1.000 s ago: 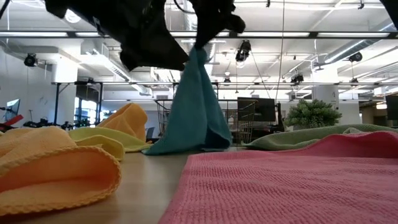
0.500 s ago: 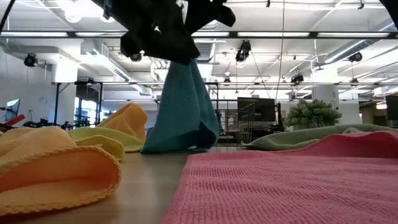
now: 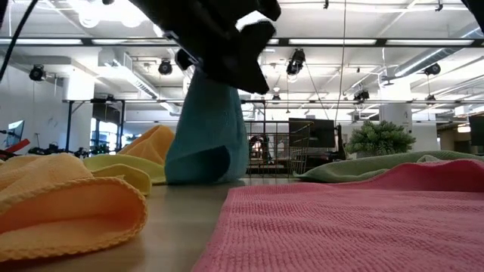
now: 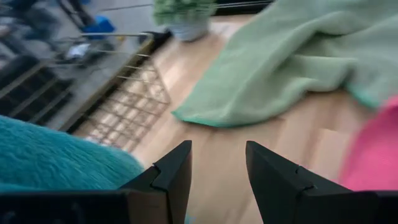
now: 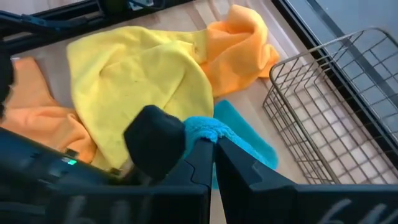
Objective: Fold microfiber towels
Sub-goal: Fold the blue microfiber cloth
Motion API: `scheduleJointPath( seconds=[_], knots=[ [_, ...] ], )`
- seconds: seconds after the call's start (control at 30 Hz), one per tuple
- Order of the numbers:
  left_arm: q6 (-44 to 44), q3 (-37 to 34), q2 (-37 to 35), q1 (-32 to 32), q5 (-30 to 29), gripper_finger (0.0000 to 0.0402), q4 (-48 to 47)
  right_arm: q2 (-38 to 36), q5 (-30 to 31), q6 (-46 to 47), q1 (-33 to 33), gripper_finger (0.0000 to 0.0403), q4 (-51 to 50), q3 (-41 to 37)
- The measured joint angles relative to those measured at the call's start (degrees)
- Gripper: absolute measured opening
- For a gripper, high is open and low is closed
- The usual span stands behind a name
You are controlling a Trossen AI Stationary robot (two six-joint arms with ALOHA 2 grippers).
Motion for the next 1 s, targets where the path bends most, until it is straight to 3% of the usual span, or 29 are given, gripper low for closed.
scheduleJointPath(
  seconds=[0.17, 0.43, 0.67, 0.8, 1.0],
  knots=[
    [-3.65, 2.73, 0.19, 0.78, -1.08, 0.0136, -11.8, -0.02, 0.04, -0.58, -0.02, 0.0008, -0.72, 0.07],
    [-21.33, 3.59, -1.9, 0.45, 0.28, 0.0136, -32.45, -0.19, 1.53, -1.28, -0.13, 0.0008, -1.92, 0.05],
    [-30.32, 3.84, -4.96, -2.12, 8.76, 0.0136, -41.28, -1.05, 1.49, -3.45, -0.94, 0.0008, -2.76, 0.02],
    [-35.76, 3.58, -6.49, -3.38, 9.25, 0.0136, -47.62, -1.75, 0.81, -4.19, -0.92, 0.0008, -4.63, 0.02],
    [-36.43, 2.76, -6.78, -2.98, 9.23, 0.0136, -48.7, -1.84, -0.48, -3.51, -0.76, 0.0008, -4.4, 0.0]
  ],
)
